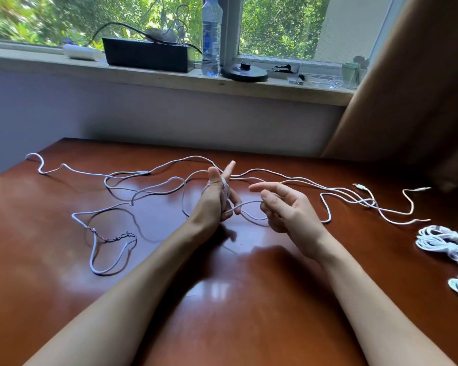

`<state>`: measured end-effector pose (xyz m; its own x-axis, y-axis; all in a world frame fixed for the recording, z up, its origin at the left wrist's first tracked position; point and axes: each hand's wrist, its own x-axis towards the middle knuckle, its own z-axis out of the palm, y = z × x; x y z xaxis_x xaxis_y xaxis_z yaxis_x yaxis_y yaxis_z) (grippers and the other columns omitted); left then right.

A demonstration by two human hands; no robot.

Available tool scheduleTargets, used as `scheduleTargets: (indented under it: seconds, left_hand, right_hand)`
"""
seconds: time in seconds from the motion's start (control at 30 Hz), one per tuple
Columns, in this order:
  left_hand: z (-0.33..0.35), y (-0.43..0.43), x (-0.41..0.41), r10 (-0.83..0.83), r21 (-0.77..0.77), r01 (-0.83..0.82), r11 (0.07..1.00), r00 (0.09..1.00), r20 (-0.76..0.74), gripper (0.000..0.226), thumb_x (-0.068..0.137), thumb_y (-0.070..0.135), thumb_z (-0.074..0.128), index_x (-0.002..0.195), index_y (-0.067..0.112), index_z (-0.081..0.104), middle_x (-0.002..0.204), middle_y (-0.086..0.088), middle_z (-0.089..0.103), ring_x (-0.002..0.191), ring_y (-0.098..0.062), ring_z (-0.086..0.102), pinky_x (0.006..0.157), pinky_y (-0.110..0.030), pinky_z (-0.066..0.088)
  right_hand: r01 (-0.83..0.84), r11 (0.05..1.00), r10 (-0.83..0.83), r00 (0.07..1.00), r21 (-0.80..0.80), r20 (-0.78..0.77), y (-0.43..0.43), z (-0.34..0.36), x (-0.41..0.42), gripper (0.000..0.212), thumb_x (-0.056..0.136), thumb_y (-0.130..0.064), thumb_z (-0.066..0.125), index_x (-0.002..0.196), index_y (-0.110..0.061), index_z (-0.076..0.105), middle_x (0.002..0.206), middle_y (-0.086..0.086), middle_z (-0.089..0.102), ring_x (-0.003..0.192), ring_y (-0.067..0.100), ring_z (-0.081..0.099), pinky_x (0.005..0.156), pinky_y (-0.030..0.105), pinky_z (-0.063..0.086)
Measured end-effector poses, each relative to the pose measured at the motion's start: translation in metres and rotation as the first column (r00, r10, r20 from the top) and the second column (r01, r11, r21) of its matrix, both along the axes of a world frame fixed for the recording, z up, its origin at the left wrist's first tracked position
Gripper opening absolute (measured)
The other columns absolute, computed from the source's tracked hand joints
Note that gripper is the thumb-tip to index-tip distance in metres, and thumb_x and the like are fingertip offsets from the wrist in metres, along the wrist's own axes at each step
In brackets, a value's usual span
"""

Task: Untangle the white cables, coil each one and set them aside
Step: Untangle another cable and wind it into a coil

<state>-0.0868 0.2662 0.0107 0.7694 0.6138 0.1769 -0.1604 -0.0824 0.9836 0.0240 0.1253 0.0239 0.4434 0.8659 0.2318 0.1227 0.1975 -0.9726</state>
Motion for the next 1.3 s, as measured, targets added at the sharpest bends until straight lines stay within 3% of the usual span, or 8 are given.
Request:
scheduleTargets:
  seconds: [0.13,0.27,0.47,0.6,0.7,0.97,1.17,1.3]
  left_hand:
    - [0.006,-0.010,-0.003,-0.122,-0.186,0.122,0.975,0.992,0.009,0.100,0.094,0.064,-0.014,0.137,0.004,0.054,0.041,0.004,0.028,0.033,-0.005,0.026,0.041,-0.019,0.017]
    - [0.009,-0.015,-0.008,-0.170,-0.201,0.162,0.966,0.985,-0.027,0.110,0.091,0.069,-0.013,0.112,-0.004,0.068,0.041,0.001,0.026,0.035,-0.011,0.021,0.040,-0.018,0.013]
    - [0.014,-0.019,-0.017,-0.284,-0.188,0.250,0.950,0.941,-0.184,0.109,0.085,0.072,-0.024,0.055,0.020,0.068,0.037,-0.003,0.030,0.034,-0.014,0.018,0.037,-0.024,0.014]
    - [0.012,-0.014,-0.018,-0.391,-0.220,0.343,0.913,0.889,-0.237,0.123,0.078,0.079,-0.023,0.079,0.003,0.073,0.038,-0.003,0.028,0.037,-0.015,0.016,0.039,-0.023,0.017]
    - [0.011,-0.012,-0.019,-0.458,-0.156,0.431,0.889,0.847,-0.269,0.136,0.070,0.086,-0.018,0.104,-0.017,0.064,0.039,-0.004,0.026,0.037,-0.015,0.014,0.041,-0.028,0.013]
    - [0.012,-0.016,-0.019,-0.522,-0.087,0.521,0.849,0.801,-0.295,0.132,0.075,0.080,-0.022,0.094,-0.013,0.069,0.041,-0.005,0.029,0.039,-0.020,0.007,0.044,-0.036,0.009]
    - [0.008,-0.014,-0.018,-0.495,-0.031,0.516,0.856,0.800,-0.339,0.137,0.074,0.086,-0.020,0.092,-0.021,0.065,0.040,-0.008,0.031,0.037,-0.018,0.015,0.046,-0.038,0.011]
    - [0.007,-0.015,-0.017,-0.468,-0.037,0.483,0.875,0.823,-0.323,0.135,0.075,0.082,-0.019,0.092,-0.025,0.062,0.038,-0.005,0.030,0.036,-0.016,0.016,0.045,-0.036,0.011]
  right_hand:
    - [0.077,0.997,-0.074,0.964,-0.003,0.257,-0.002,0.002,-0.003,0.017,0.094,-0.024,0.067,0.110,-0.026,0.073,0.068,0.005,0.041,0.055,0.012,0.032,0.051,0.023,0.026]
    - [0.134,0.991,-0.133,0.923,0.023,0.362,-0.002,0.002,-0.004,0.020,0.093,-0.013,0.071,0.110,-0.024,0.072,0.070,0.003,0.049,0.063,0.010,0.044,0.061,0.021,0.038]
    - [0.154,0.986,-0.169,0.888,0.071,0.428,-0.002,0.002,-0.006,0.030,0.082,-0.048,0.076,0.107,-0.033,0.074,0.070,-0.006,0.052,0.063,0.015,0.048,0.064,0.034,0.044]
    - [0.107,0.991,-0.134,0.863,0.085,0.488,0.001,0.000,-0.002,0.024,0.091,-0.023,0.072,0.114,-0.031,0.074,0.084,-0.013,0.059,0.069,0.029,0.059,0.075,0.053,0.052]
    - [0.116,0.991,-0.133,0.820,0.067,0.556,0.004,-0.003,0.000,0.028,0.091,-0.038,0.065,0.118,-0.043,0.070,0.087,-0.005,0.054,0.073,0.037,0.057,0.077,0.057,0.050]
    - [0.046,0.999,-0.018,0.766,-0.026,0.643,0.001,-0.002,0.001,0.037,0.100,-0.014,0.059,0.123,-0.041,0.067,0.085,-0.006,0.047,0.069,0.007,0.048,0.067,0.023,0.040]
    - [0.010,0.993,0.073,0.714,-0.114,0.697,-0.003,-0.001,-0.001,0.050,0.103,-0.005,0.048,0.131,-0.044,0.062,0.088,-0.001,0.045,0.063,0.017,0.054,0.072,0.035,0.047]
    - [0.053,0.993,0.037,0.697,-0.103,0.716,-0.002,0.001,-0.003,0.032,0.104,-0.014,0.052,0.123,-0.034,0.067,0.087,-0.004,0.049,0.067,0.006,0.053,0.070,0.020,0.042]
